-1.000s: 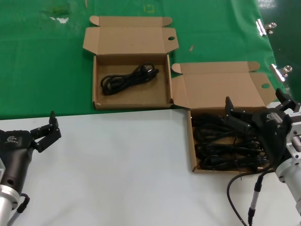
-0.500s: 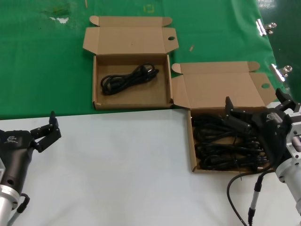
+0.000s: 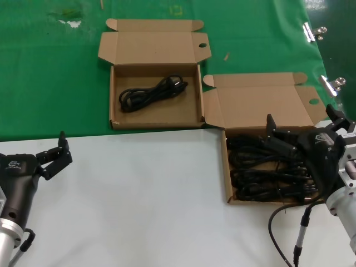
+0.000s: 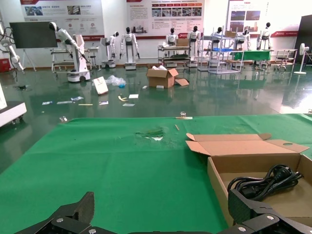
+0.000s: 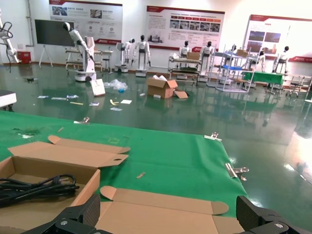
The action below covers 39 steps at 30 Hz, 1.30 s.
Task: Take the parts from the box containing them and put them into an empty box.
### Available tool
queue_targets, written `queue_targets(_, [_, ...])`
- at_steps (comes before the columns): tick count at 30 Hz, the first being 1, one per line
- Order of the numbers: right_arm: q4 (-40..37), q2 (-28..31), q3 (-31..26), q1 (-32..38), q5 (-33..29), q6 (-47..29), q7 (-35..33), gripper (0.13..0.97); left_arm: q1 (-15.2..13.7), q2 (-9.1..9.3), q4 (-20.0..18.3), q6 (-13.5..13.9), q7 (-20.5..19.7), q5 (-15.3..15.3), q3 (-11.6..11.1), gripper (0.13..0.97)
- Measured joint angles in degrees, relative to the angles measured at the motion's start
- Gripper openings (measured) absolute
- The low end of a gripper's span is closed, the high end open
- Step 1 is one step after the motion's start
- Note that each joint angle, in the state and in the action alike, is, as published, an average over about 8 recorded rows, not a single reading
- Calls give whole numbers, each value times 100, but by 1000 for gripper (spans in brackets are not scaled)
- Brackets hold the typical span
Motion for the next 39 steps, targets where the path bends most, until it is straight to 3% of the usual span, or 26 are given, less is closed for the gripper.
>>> queue_targets(39, [0, 0, 0, 0, 0, 0, 0, 966, 0, 0, 0, 0, 0, 0, 0, 966])
